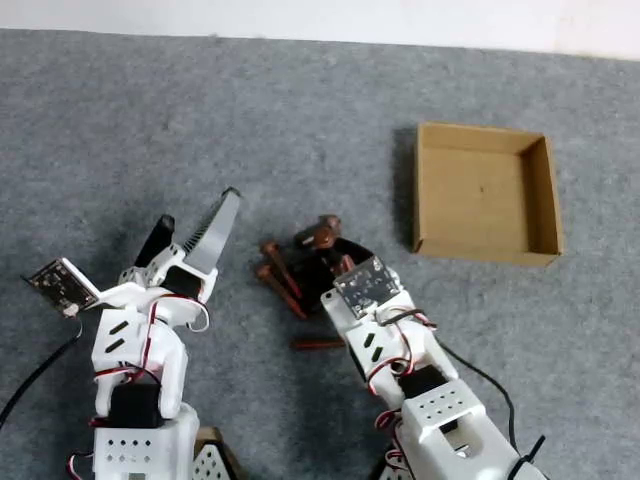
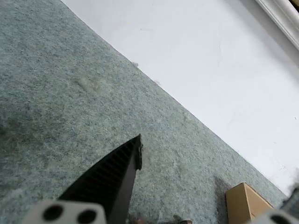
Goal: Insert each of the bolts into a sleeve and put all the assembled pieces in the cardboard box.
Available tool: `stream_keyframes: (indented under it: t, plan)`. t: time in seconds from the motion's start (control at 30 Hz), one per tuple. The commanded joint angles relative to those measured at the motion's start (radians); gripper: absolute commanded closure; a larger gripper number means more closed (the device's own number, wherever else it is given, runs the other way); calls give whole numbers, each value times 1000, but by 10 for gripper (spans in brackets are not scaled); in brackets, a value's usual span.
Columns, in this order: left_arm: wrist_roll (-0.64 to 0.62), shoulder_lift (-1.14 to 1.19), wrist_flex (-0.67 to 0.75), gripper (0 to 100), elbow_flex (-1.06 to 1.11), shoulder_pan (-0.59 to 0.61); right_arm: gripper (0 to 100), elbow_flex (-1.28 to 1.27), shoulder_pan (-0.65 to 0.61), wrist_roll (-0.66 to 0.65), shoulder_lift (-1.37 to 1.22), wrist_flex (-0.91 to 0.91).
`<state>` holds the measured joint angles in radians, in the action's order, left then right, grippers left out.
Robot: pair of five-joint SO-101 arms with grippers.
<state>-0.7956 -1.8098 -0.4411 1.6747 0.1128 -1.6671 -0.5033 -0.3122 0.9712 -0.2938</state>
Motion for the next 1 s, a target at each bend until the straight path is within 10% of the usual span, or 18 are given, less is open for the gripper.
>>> stream_keyframes:
  t: [0.0, 0.97]
  plan:
    - [-6, -10, 18, 522, 8, 12, 995, -79, 10, 9, 18, -33]
    - [-6, -10, 21, 522, 21, 10, 995, -71, 15, 9, 18, -33]
